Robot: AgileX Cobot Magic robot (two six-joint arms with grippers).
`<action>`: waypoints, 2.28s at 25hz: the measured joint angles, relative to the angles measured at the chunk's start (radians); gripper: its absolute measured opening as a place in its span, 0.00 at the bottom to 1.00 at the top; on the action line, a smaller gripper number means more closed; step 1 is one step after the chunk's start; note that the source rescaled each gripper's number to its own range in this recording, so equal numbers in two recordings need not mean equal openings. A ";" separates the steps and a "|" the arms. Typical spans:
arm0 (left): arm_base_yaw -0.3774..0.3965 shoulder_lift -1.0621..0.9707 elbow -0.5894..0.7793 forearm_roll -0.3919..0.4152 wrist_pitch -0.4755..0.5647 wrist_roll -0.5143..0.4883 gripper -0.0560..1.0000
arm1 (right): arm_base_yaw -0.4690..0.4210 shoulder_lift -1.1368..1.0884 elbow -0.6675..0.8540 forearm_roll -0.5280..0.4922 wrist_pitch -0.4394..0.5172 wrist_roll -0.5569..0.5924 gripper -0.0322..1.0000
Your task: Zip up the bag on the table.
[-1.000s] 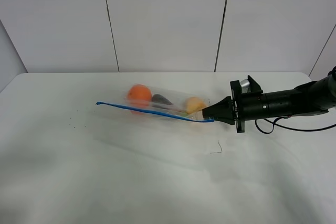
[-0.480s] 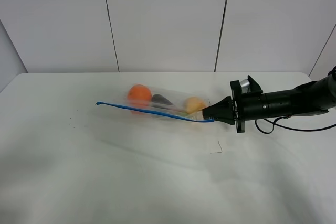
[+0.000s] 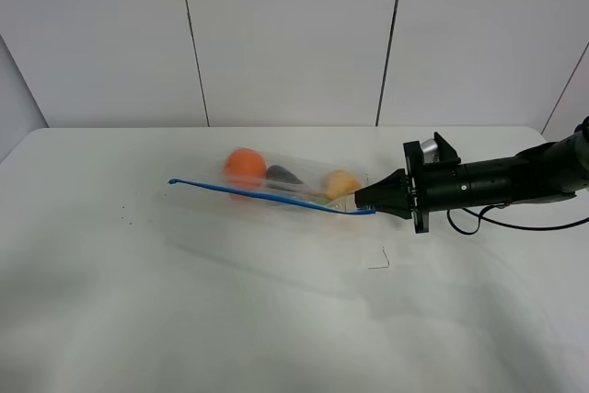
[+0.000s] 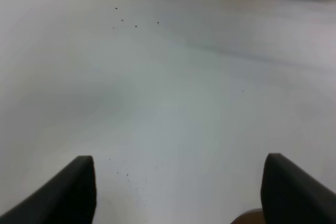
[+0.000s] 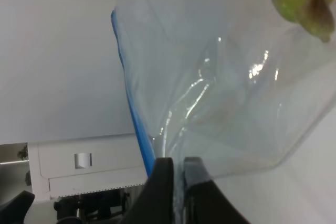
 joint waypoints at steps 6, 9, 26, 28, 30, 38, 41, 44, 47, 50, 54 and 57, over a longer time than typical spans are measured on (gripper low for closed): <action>0.000 0.000 0.000 0.000 0.000 -0.002 0.97 | 0.000 0.000 0.000 -0.017 0.000 0.022 0.59; 0.000 0.000 0.000 0.000 0.000 -0.002 0.97 | 0.000 -0.017 -0.003 -0.054 -0.001 0.051 0.91; 0.000 0.000 0.000 0.000 0.000 -0.002 0.97 | 0.002 -0.181 -0.541 -1.315 -0.017 0.803 1.00; 0.000 0.000 0.000 0.000 0.000 -0.002 0.97 | 0.002 -0.181 -0.542 -1.343 0.004 0.814 1.00; 0.000 0.000 0.000 0.000 0.000 -0.002 0.97 | 0.002 -0.183 -0.542 -1.362 0.006 0.821 1.00; 0.000 0.000 0.000 0.000 0.000 -0.002 0.97 | 0.002 -0.353 -0.355 -1.406 0.006 0.858 1.00; 0.000 0.000 0.000 0.000 0.000 -0.002 0.97 | 0.002 -0.471 -0.213 -1.425 0.006 0.876 1.00; 0.000 0.000 0.000 0.000 0.000 -0.002 0.97 | 0.002 -0.612 -0.043 -1.435 0.006 0.888 1.00; 0.000 0.000 0.000 0.000 0.000 -0.002 0.97 | 0.002 -0.775 0.136 -1.439 0.004 0.909 1.00; 0.000 0.000 0.000 0.000 0.000 -0.002 0.97 | 0.002 -0.959 0.292 -1.439 -0.034 0.925 1.00; 0.000 0.000 0.000 0.000 0.000 -0.002 0.97 | 0.002 -1.250 0.429 -1.439 -0.110 0.927 1.00; 0.000 0.000 0.000 0.000 0.000 -0.002 0.97 | 0.002 -1.491 0.475 -1.439 -0.144 0.930 1.00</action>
